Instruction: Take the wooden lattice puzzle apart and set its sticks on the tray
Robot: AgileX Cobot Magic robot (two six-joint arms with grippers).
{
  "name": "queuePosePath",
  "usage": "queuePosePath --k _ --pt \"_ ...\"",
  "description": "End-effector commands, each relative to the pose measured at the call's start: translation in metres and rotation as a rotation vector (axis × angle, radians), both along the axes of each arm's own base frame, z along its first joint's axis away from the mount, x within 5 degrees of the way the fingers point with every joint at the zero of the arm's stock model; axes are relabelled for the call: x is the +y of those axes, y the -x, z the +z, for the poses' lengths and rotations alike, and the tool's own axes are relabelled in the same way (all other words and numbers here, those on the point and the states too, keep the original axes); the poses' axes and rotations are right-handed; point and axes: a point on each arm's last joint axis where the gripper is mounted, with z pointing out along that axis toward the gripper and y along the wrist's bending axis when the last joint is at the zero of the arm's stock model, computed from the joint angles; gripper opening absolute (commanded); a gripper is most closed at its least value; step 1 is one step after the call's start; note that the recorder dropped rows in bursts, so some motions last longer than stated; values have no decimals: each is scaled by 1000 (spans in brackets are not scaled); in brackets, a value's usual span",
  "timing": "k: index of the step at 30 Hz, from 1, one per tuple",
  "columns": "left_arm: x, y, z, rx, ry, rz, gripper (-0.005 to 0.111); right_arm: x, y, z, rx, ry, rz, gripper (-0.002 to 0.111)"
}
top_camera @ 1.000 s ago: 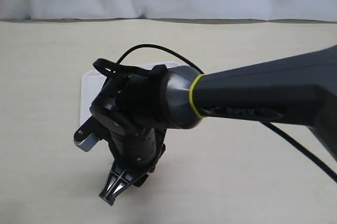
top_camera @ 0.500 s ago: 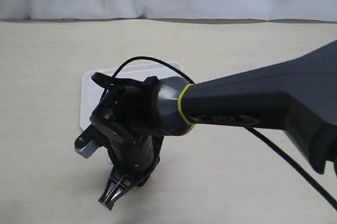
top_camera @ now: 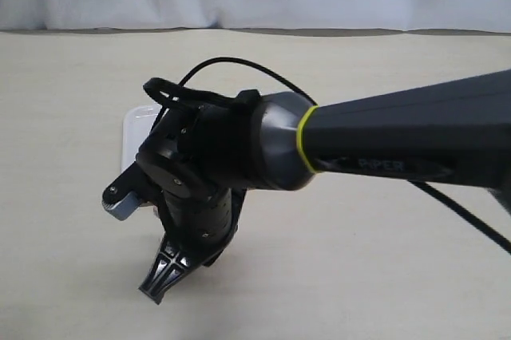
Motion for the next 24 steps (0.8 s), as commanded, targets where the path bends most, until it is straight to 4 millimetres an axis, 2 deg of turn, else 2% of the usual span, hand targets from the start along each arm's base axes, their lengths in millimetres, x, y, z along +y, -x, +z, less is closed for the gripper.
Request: queuePosePath --k 1,5,11,14,20,24 --pt "0 0 1 -19 0 5 0 -4 1 21 -54 -10 15 5" --pt "0 0 1 -19 0 5 0 -6 -4 42 -176 -38 31 5" --pt "0 0 1 -19 2 5 0 -12 -20 102 -559 -179 -22 5" --pt "0 0 1 -19 2 5 0 -22 -34 111 -678 -196 -77 5" --pt "0 0 1 -19 2 5 0 -55 -62 85 -617 -164 -272 5" --pt "0 0 1 -19 2 5 0 -84 -78 55 -508 -126 -420 5"
